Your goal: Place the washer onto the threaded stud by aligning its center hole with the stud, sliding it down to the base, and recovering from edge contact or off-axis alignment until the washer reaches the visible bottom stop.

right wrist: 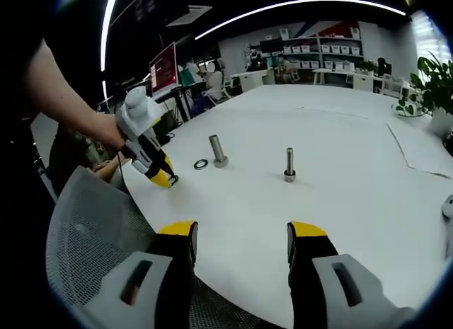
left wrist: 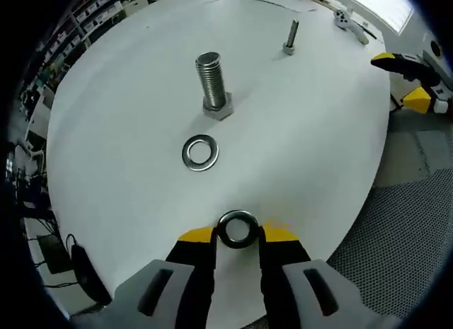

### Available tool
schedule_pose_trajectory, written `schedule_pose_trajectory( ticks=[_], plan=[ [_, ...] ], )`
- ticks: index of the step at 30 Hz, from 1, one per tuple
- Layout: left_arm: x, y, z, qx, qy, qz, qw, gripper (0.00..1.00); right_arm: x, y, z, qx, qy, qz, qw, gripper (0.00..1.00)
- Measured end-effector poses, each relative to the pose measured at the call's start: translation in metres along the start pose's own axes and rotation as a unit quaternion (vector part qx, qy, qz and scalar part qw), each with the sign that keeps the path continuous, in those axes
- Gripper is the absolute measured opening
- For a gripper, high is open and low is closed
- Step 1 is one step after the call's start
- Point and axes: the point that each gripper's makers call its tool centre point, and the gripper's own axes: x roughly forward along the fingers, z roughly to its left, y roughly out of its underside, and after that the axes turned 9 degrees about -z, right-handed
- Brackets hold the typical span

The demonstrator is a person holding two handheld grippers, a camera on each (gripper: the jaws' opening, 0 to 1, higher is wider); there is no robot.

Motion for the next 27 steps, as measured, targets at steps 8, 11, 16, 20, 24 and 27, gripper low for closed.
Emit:
schedule_pose_trajectory(
  ticks=[8, 11, 16, 20, 24, 27],
  plan=[
    [0.0005, -0.0016, 0.0008, 0.022, 0.021, 0.037, 0.9989, 0.21, 0.0001, -0.0007, 0.0019, -0.007, -0.004, -0.001, 1.0000, 0.54],
    [0.0009, -0.0010, 0.0004, 0.027, 0.020, 0.048, 0.9983, 0.21, 0.0001, -0.0009, 0.0025, -0.015, -0.005, 0.000, 0.9999, 0.54],
    [-0.0008, 0.0003, 0.0013, 0.040, 0.025, 0.028, 0.9985, 0.21, 0.0003, -0.0012, 0.0013, -0.014, -0.002, -0.001, 0.9999, 0.54],
    [0.0006, -0.0003, 0.0012, 0.037, 0.024, 0.024, 0.9987, 0.21, -0.0004, -0.0008, -0.0021, -0.007, 0.003, -0.002, 1.0000, 0.54],
    [0.0003, -0.0006, 0.0007, 0.037, 0.025, 0.027, 0.9986, 0.21, 0.0000, -0.0002, -0.0010, -0.010, 0.002, 0.000, 0.9999, 0.54],
    [0.0013, -0.0012, 0.0018, 0.054, 0.026, 0.013, 0.9981, 0.21, 0.0001, 0.0004, -0.0009, -0.010, 0.001, 0.002, 0.9999, 0.54]
  ],
)
